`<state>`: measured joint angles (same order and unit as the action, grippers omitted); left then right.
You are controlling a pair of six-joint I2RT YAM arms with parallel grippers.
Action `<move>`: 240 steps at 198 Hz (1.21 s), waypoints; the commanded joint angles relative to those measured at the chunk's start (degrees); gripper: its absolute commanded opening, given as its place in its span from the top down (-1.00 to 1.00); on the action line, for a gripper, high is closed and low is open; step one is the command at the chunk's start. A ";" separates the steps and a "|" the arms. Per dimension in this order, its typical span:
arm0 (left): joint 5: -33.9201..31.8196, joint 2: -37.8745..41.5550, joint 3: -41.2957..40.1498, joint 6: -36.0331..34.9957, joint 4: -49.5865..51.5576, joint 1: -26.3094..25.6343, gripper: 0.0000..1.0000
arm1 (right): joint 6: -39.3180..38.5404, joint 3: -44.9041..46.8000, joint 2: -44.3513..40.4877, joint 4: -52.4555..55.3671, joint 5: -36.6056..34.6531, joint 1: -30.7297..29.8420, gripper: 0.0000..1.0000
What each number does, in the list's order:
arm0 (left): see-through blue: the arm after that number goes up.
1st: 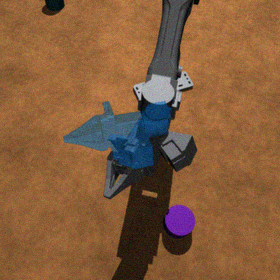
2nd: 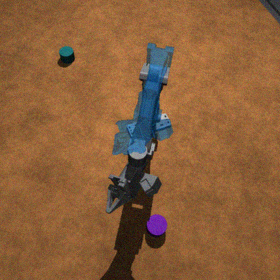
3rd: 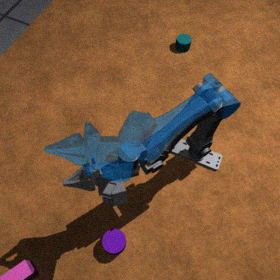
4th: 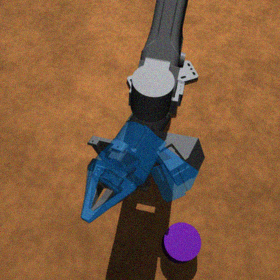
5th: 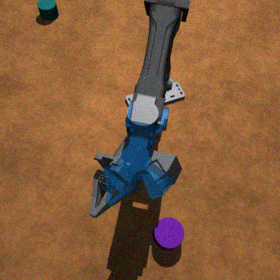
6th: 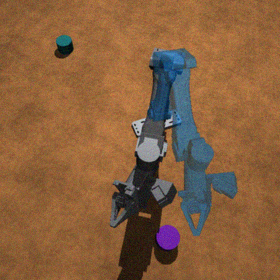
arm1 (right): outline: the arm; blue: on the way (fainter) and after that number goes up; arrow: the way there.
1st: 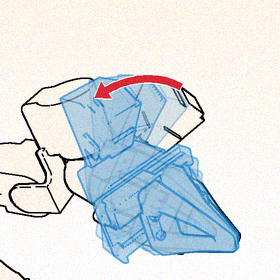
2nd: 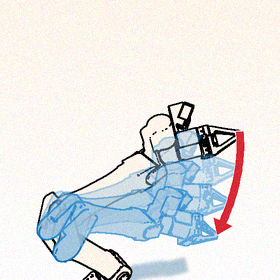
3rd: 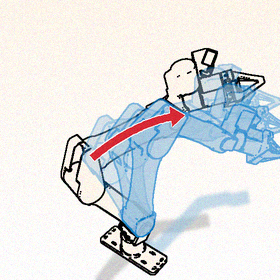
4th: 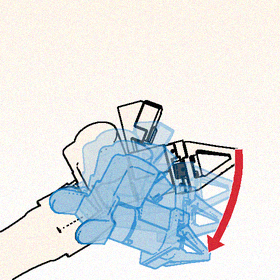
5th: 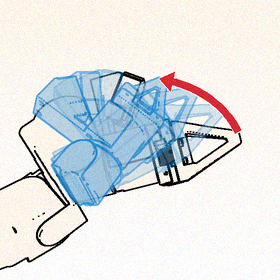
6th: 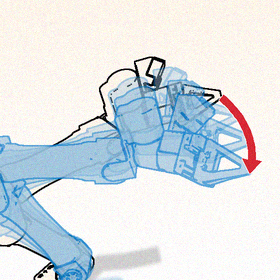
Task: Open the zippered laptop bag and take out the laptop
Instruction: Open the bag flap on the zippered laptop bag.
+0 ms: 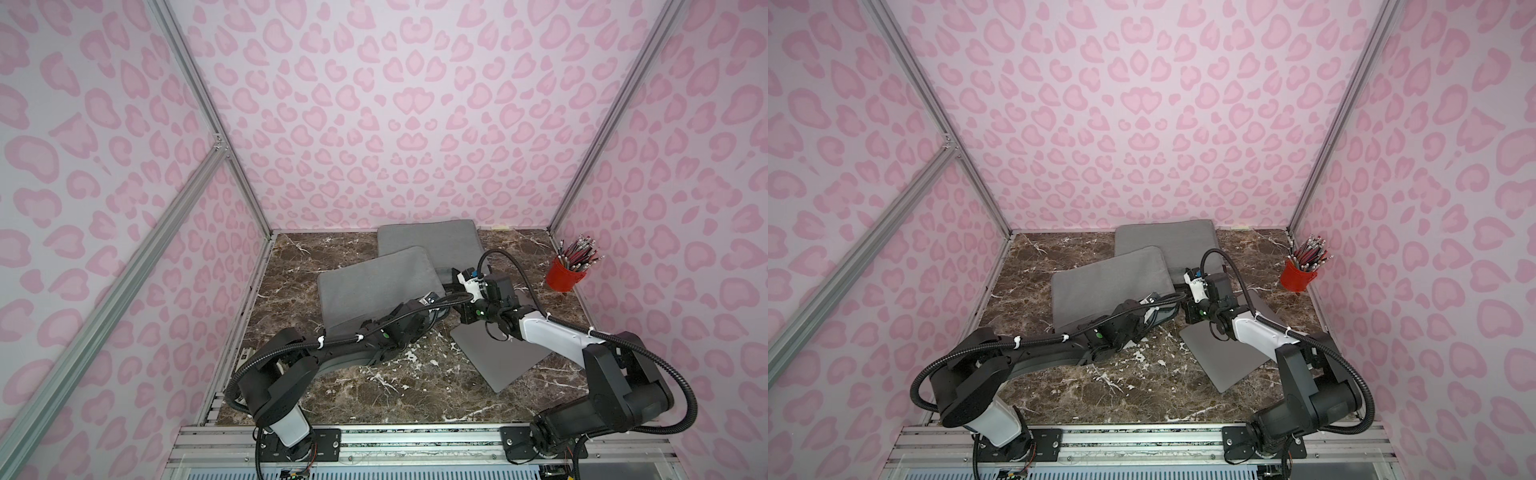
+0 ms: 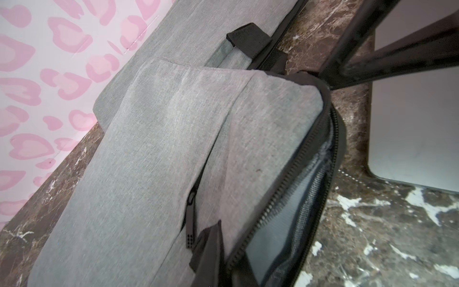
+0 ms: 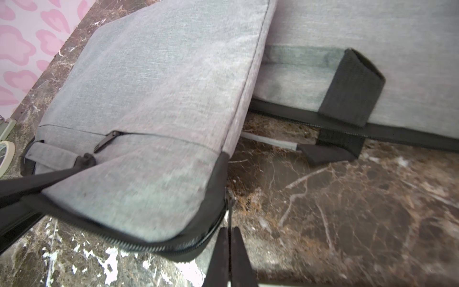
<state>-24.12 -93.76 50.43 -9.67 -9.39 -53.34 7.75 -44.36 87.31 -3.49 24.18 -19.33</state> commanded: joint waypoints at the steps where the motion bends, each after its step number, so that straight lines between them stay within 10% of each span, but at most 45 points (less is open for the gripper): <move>1: 2.06 1.09 -0.54 1.65 1.39 -0.10 0.98 | -0.37 -2.45 2.11 -2.42 -4.37 0.70 1.00; 64: 2.10 -1.41 5.97 4.72 7.19 0.33 0.96 | 1.13 -9.84 7.29 0.06 -7.24 1.65 1.00; 113: 3.50 -4.31 10.95 5.03 13.35 1.37 -0.37 | 4.55 -9.95 6.92 0.64 -8.88 1.97 1.00; 240: 3.59 6.53 -6.64 2.12 10.51 0.34 -0.57 | 5.43 -11.12 7.16 1.31 -7.84 1.95 1.00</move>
<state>-17.17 -85.43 43.70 -7.42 4.23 -52.66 12.51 -55.07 94.13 -0.51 17.58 -17.41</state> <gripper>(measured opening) 0.784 0.048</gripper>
